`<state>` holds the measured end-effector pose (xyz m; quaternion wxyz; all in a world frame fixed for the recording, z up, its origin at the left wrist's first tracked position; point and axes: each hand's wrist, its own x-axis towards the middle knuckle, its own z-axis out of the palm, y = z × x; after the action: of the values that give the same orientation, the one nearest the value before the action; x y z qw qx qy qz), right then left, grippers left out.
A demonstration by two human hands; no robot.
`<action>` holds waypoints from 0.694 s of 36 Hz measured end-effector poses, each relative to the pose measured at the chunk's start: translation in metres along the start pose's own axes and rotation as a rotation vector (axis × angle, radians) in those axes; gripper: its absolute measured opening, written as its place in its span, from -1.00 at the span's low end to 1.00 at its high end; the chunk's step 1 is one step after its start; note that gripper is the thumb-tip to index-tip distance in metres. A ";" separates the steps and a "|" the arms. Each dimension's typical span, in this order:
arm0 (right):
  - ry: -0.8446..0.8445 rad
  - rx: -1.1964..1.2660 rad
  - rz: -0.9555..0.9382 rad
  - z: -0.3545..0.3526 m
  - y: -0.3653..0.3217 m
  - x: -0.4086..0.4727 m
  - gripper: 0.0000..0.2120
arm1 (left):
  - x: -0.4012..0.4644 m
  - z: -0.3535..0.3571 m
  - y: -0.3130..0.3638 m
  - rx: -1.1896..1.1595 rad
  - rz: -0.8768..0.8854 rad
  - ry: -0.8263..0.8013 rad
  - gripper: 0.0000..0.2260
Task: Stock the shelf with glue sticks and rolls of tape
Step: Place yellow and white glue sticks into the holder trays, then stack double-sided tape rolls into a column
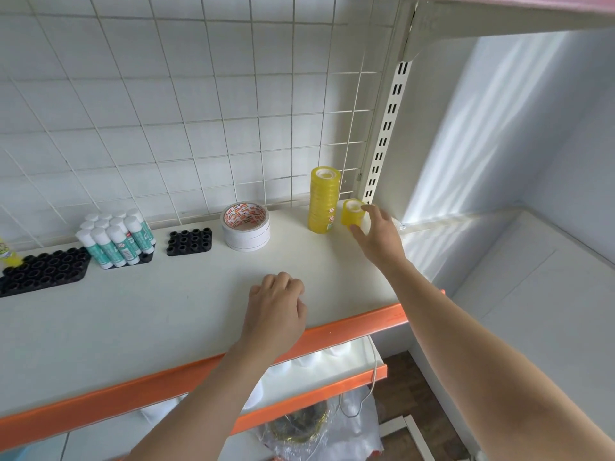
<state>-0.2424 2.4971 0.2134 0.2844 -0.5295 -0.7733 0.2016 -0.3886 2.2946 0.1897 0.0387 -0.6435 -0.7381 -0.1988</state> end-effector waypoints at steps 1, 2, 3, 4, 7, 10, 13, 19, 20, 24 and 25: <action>-0.007 -0.012 -0.003 -0.001 -0.003 -0.006 -0.52 | 0.001 -0.003 0.000 0.002 0.002 -0.045 -0.77; -0.013 -0.029 -0.004 -0.001 -0.006 -0.012 -0.51 | 0.001 -0.007 0.000 0.014 0.008 -0.109 -0.77; -0.017 -0.051 -0.006 -0.003 -0.009 -0.019 -0.51 | 0.002 -0.012 0.001 0.044 0.026 -0.184 -0.77; -0.017 -0.077 -0.015 -0.004 -0.013 -0.026 -0.50 | 0.003 -0.019 0.001 0.086 0.052 -0.268 -0.76; -0.011 -0.125 -0.067 -0.010 -0.029 -0.049 -0.49 | 0.002 -0.044 0.000 0.188 0.099 -0.389 -0.75; -0.020 -0.144 -0.095 -0.017 -0.052 -0.076 -0.51 | -0.002 -0.074 -0.002 0.152 0.103 -0.327 -0.77; -0.023 -0.159 -0.134 -0.028 -0.080 -0.101 -0.52 | -0.007 -0.110 -0.008 0.117 0.125 -0.252 -0.79; 0.059 -0.157 -0.190 -0.063 -0.148 -0.151 -0.53 | -0.026 -0.197 -0.011 0.093 0.154 -0.081 -0.79; 0.080 -0.153 -0.202 -0.069 -0.161 -0.161 -0.54 | -0.033 -0.212 -0.012 0.073 0.158 -0.058 -0.79; 0.160 -0.151 -0.268 -0.092 -0.213 -0.201 -0.55 | -0.064 -0.267 -0.014 0.004 0.206 0.032 -0.79; 0.185 -0.163 -0.284 -0.098 -0.226 -0.211 -0.55 | -0.072 -0.279 -0.014 -0.014 0.220 0.056 -0.80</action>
<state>-0.2788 2.2202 0.3782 0.3363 -0.4526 -0.8246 0.0465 -0.4457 2.1300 0.4201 0.0765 -0.7152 -0.6601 -0.2164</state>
